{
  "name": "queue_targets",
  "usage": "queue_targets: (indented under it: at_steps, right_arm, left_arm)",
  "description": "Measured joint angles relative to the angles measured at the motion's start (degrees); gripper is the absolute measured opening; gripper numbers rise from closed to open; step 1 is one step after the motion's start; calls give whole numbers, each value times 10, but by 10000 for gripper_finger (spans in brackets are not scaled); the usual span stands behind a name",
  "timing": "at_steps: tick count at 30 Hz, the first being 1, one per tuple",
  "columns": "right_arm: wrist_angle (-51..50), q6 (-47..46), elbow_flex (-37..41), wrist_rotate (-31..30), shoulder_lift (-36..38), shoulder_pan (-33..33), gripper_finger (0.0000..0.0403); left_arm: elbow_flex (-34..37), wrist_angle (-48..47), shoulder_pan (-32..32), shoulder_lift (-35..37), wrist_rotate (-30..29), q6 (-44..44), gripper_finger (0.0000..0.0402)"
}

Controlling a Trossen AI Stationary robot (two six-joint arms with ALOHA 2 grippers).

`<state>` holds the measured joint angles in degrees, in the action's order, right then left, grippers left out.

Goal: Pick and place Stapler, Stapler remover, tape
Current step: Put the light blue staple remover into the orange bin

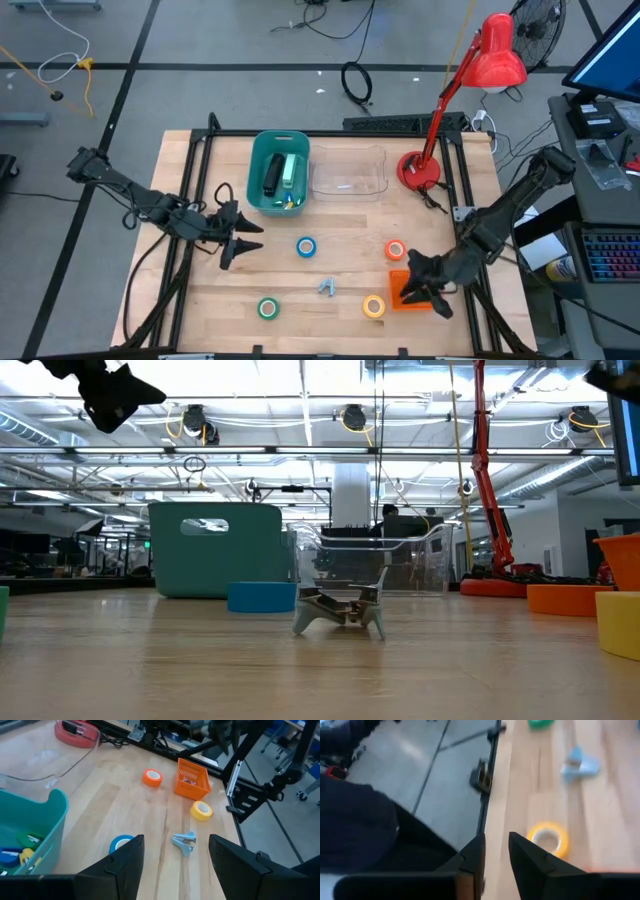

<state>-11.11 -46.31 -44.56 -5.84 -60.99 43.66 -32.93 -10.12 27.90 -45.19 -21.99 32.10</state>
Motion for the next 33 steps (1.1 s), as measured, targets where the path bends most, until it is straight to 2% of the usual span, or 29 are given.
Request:
queue_targets:
  at_steps: [4, 7, 11, 17, 23, 29, 33]
  right_arm:
    - [29, 78, 0, 9, 6, -46, 66]
    - [30, 133, 0, 61, 5, -93, 60]
    - [31, 187, 0, 127, 4, -151, 61]
    - [30, 276, -31, 180, -19, -195, 63]
    - [17, 316, -82, 225, -87, -213, 64]
    - [-18, 351, -162, 225, -171, -218, 64]
    - [-57, 361, -226, 226, -236, -224, 64]
  left_arm:
    - [0, -1, 0, 0, 0, 26, 225]
    - [0, -2, 0, 0, 10, 42, 225]
    - [0, 16, 0, 0, 10, 32, 225]
    - [0, 38, 0, 30, 9, -20, 225]
    - [0, 6, 0, 76, 9, -44, 225]
    - [0, -47, 0, 106, 10, -47, 225]
    - [0, -48, 8, 124, 26, -70, 225]
